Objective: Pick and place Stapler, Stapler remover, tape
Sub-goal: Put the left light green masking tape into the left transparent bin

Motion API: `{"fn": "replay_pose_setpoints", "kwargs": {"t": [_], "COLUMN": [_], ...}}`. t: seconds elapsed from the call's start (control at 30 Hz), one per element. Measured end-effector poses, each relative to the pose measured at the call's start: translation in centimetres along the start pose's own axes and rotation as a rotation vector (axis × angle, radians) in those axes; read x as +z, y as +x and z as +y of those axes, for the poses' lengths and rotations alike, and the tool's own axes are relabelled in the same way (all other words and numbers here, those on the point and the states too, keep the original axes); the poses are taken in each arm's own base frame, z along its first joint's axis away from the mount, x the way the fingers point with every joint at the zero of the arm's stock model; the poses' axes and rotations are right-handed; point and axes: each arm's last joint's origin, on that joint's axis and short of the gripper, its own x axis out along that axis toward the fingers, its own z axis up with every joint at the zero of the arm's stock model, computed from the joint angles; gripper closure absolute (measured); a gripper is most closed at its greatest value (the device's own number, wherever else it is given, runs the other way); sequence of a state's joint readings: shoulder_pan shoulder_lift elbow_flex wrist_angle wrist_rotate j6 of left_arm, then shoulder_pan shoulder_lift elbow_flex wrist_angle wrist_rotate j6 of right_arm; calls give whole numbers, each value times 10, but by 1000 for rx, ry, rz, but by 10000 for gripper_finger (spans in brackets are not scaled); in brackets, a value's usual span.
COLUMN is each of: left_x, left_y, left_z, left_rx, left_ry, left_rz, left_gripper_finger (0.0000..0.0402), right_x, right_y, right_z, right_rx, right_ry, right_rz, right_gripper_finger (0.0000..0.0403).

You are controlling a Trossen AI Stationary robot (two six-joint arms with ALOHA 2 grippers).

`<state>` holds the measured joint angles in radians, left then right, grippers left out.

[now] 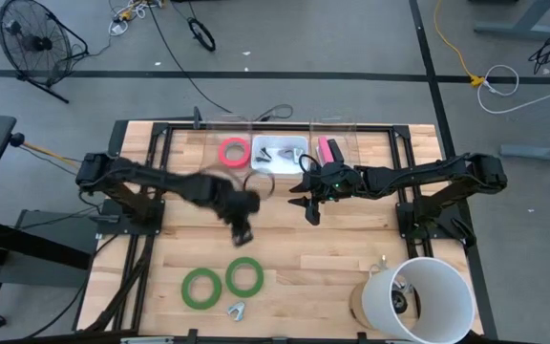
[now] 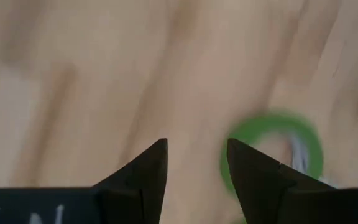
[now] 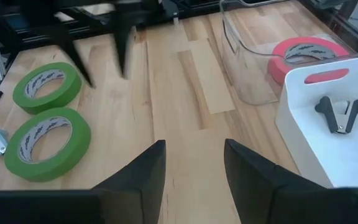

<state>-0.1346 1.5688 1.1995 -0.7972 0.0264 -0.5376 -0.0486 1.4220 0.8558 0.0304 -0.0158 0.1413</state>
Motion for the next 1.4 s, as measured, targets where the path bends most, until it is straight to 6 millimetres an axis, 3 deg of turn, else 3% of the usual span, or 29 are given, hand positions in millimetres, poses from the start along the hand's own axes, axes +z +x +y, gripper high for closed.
{"fn": "replay_pose_setpoints", "kwargs": {"t": [0.2, 0.37, 0.67, 0.97, 1.4], "left_x": [-58, -100, -152, -174, -178], "left_y": [-3, -9, -9, 20, 47], "left_z": [-48, -82, -113, -119, -113], "left_rx": [79, 80, 158, 281, 432], "left_ry": [-54, -15, -114, -168, -200], "left_rz": [168, 188, 97, 173, 262], "left_gripper_finger": [232, 232, 232, 232, 226], "right_x": [0, 1, 1, 1, 1], "right_y": [0, 0, 0, 0, 0], "right_z": [0, 0, 0, 0, 0], "right_rx": [0, 1, 1, 1, 1], "right_ry": [7, 7, 7, 7, 6], "right_rz": [1, -6, -6, -6, -6], "right_gripper_finger": [239, 239, 239, 239, 239]}}
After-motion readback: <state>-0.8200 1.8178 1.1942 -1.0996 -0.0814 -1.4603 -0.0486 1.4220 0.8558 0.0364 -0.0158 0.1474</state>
